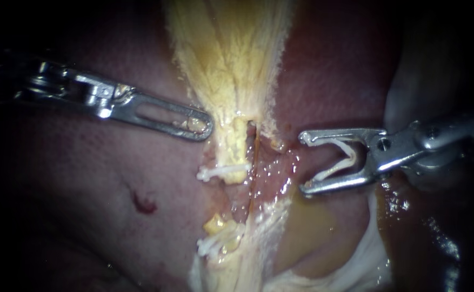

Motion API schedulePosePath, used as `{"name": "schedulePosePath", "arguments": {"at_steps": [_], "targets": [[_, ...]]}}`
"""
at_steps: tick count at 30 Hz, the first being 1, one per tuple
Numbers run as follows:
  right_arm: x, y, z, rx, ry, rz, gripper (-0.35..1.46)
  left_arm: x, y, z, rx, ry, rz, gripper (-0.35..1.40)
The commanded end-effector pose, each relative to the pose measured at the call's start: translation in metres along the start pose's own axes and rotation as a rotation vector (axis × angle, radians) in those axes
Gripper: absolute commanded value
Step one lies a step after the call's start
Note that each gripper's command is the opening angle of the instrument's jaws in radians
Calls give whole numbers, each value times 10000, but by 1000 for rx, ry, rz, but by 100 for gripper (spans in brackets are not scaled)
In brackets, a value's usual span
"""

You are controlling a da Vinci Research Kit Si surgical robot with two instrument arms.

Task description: Clipping first clip right tube

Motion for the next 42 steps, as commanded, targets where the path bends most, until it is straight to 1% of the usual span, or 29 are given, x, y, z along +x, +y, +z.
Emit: {"name": "schedulePosePath", "arguments": {"at_steps": [1,3,6,7,10,13,14,19,23,25,30,34,36,38,40,42], "targets": [[0,0,0,0,0,0,50,0,0,-2,1,1,0,-35],[0,0,0,0,0,0,50,0,0,-7,3,3,0,-35],[0,0,0,0,0,0,50,-7,-4,-28,9,13,3,-35],[0,0,0,0,0,0,50,-10,-6,-38,5,5,2,-35],[0,0,0,0,0,0,50,-17,-10,-64,13,-13,-5,-35],[0,0,0,0,0,0,50,-21,-15,-81,23,-28,-10,-35],[0,0,0,2,1,0,50,-22,-16,-83,25,-29,-11,-35],[-1,0,4,10,1,-1,50,-20,-20,-82,23,-31,-12,-35],[-9,-5,18,24,1,-9,50,-20,-18,-80,23,-32,-10,-35],[-17,-7,29,33,1,-21,50,-19,-17,-80,23,-32,-10,-35],[-36,-9,57,41,-3,5,50,-19,-17,-80,23,-32,-10,-35],[-54,-4,78,40,-7,32,50,-18,-17,-80,22,-32,-10,-35],[-63,1,89,39,-9,46,50,-18,-17,-79,22,-33,-10,-35],[-72,4,99,51,-11,59,50,-18,-17,-79,22,-33,-10,-35],[-81,6,108,50,-14,78,50,-18,-17,-79,22,-33,-10,-35],[-87,8,115,53,-18,81,50,-18,-17,-79,22,-33,-10,-35]]}}
